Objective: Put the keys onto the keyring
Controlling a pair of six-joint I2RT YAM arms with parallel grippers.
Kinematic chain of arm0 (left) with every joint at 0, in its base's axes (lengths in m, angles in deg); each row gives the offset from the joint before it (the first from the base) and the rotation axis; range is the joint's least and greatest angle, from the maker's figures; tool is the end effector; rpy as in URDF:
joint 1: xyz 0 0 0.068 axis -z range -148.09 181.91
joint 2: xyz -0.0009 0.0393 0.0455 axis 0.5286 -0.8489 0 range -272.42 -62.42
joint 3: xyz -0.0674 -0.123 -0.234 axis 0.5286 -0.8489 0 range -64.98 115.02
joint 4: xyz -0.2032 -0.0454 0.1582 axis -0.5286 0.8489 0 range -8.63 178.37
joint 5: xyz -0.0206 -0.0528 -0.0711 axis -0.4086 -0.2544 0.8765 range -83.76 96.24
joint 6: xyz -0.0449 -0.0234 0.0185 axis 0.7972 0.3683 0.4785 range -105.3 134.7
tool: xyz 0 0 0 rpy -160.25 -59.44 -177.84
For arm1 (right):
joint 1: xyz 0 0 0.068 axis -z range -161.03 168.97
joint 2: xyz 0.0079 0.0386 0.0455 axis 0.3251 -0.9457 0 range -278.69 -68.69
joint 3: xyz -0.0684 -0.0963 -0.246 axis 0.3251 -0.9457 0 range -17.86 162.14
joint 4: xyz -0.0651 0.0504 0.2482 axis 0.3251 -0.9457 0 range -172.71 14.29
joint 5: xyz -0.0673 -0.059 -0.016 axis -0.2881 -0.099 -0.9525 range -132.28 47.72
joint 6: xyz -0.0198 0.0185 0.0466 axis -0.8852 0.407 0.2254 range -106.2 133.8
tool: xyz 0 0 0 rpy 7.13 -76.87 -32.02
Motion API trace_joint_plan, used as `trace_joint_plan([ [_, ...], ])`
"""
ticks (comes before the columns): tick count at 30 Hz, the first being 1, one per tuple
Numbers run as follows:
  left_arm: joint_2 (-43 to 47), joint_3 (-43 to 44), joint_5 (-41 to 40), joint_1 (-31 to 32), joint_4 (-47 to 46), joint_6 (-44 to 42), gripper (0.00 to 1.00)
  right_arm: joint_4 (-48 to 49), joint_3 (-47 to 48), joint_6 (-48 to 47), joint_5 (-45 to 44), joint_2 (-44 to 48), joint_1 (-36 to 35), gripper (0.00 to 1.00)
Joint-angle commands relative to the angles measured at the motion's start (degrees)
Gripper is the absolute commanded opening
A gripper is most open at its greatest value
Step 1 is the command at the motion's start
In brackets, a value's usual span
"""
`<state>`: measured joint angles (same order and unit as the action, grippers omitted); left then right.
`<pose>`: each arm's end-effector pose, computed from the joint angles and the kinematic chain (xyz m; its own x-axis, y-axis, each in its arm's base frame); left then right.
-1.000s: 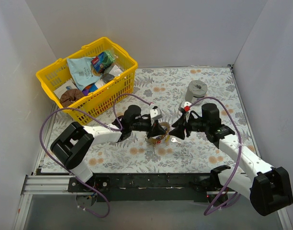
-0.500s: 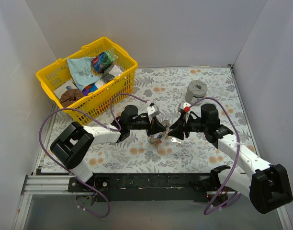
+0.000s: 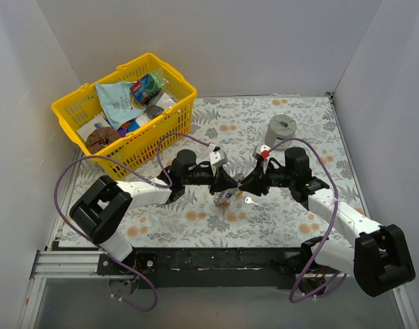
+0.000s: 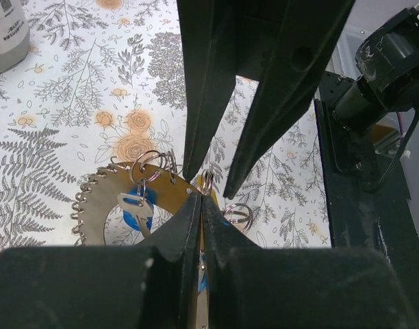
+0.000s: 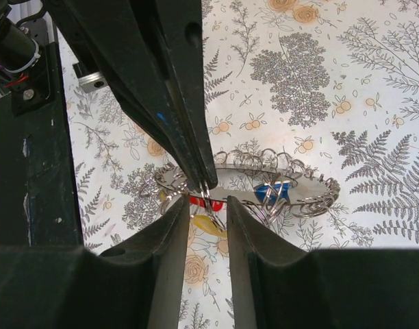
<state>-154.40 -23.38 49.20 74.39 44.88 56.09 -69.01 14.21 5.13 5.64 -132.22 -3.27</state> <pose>0.2261 -0.2399 0.2028 -0.7821 0.0601 -0.6202 0.6198 0.1770 -0.7645 0.2043 0.1121 0.2322 -0.2509 -0.2118 -0.9446 -0.9259 0.3371 0.1703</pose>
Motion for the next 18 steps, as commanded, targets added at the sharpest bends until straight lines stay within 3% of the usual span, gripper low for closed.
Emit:
trace_joint_plan([
  [1,4.4,0.4,1.9,-0.5,-1.8,0.0,0.00,3.7,0.0,0.4,0.2,-1.2,0.2,0.31],
  [12,4.5,0.7,3.0,-0.6,-1.5,0.1,0.00,4.6,2.1,0.8,2.2,-3.9,0.1,0.02],
  [18,4.6,0.3,3.2,-0.9,-1.3,0.1,0.00,4.4,2.2,0.7,2.8,-3.2,0.1,0.01],
])
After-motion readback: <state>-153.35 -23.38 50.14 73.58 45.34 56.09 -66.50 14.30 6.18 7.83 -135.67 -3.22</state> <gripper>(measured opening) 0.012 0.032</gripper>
